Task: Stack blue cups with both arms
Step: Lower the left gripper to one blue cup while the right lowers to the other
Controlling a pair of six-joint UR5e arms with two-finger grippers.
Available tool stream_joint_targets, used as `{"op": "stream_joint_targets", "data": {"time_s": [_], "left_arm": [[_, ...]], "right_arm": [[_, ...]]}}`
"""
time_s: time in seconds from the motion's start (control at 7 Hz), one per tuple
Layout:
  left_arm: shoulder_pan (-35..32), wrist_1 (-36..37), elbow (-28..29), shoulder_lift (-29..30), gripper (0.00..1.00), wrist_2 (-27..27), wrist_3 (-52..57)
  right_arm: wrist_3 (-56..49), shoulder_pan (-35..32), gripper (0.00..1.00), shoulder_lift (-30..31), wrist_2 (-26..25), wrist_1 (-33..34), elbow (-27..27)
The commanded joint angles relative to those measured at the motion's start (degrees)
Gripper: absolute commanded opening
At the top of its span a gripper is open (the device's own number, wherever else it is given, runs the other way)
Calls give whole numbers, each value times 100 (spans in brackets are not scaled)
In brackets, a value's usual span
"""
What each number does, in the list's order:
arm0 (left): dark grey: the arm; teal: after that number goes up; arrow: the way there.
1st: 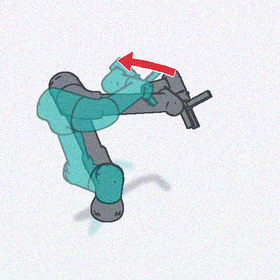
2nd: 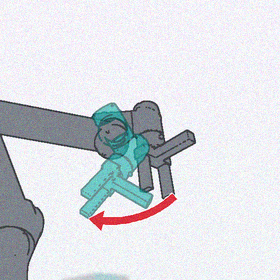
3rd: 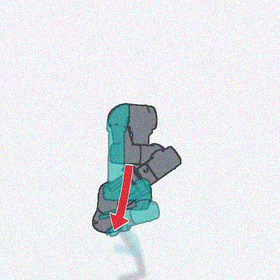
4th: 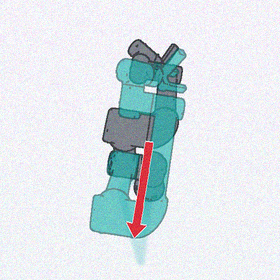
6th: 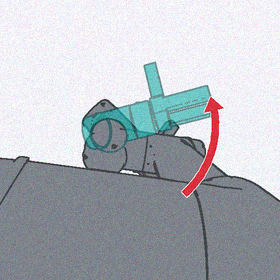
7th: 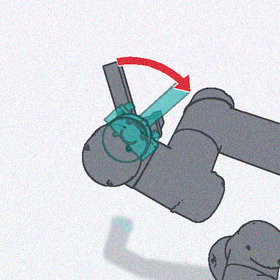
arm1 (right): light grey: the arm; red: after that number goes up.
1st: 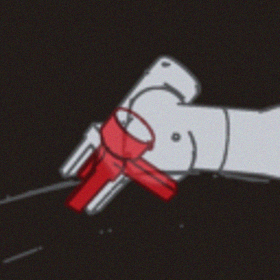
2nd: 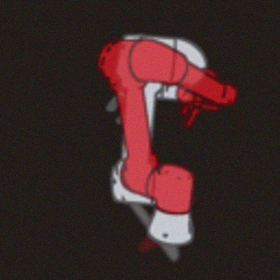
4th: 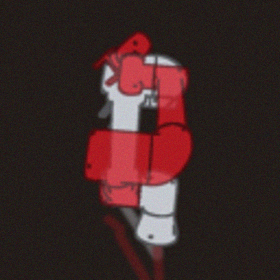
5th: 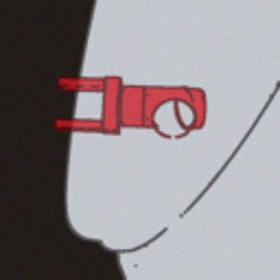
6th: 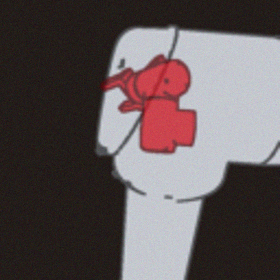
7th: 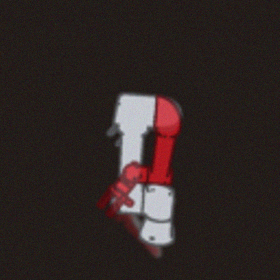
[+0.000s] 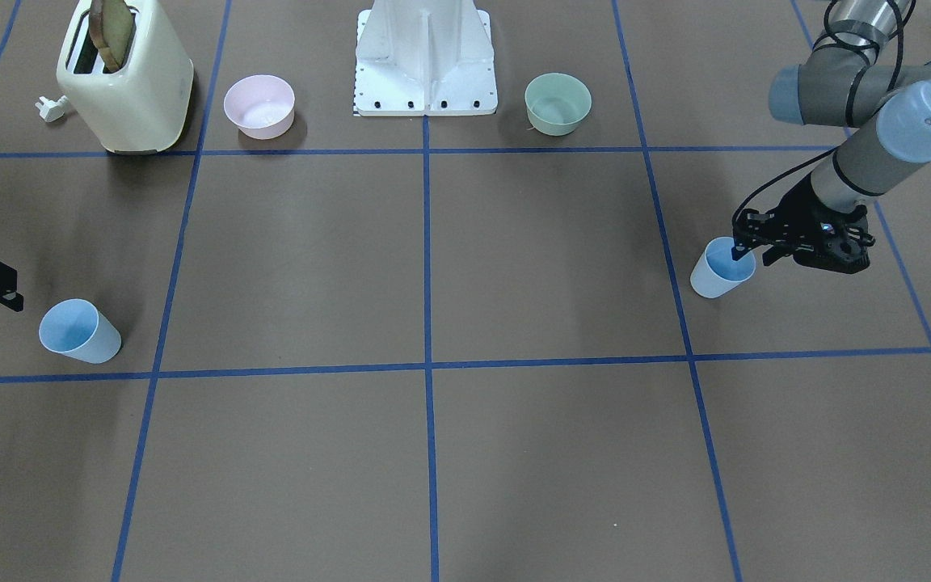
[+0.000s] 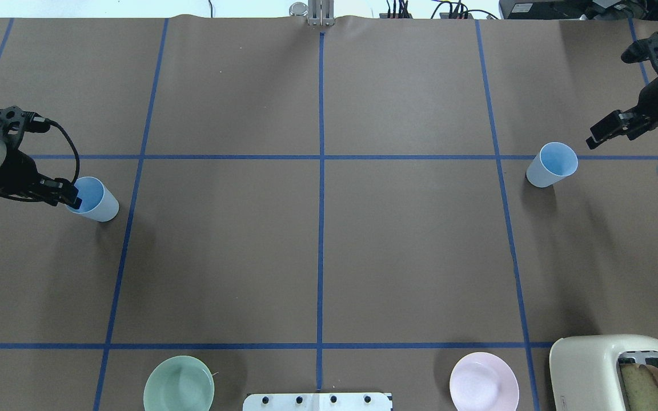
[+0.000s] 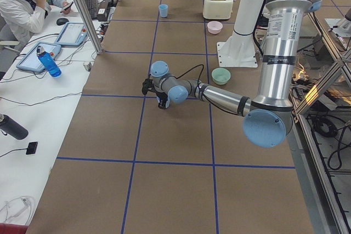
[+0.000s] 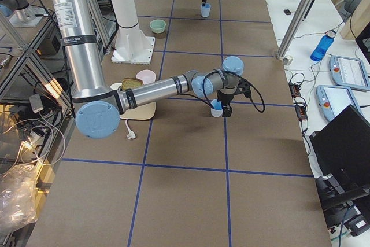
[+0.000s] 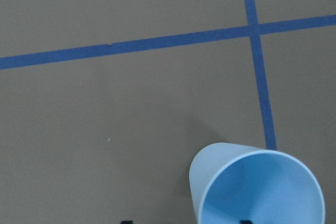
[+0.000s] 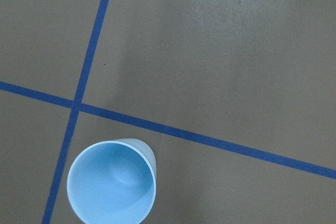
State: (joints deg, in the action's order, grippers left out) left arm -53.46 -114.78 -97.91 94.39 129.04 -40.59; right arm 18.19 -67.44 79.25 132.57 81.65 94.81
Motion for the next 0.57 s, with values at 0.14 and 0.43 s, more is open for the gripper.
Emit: {"op": "stream_joint_targets", "data": {"time_s": [0.14, 0.43], "left_arm": [[37, -9, 9, 9, 18, 7, -1], [37, -18, 9, 18, 0, 7, -1]], "right_arm": [[0, 12, 95, -6, -3, 0, -33], [0, 29, 95, -128, -3, 0, -120]]}}
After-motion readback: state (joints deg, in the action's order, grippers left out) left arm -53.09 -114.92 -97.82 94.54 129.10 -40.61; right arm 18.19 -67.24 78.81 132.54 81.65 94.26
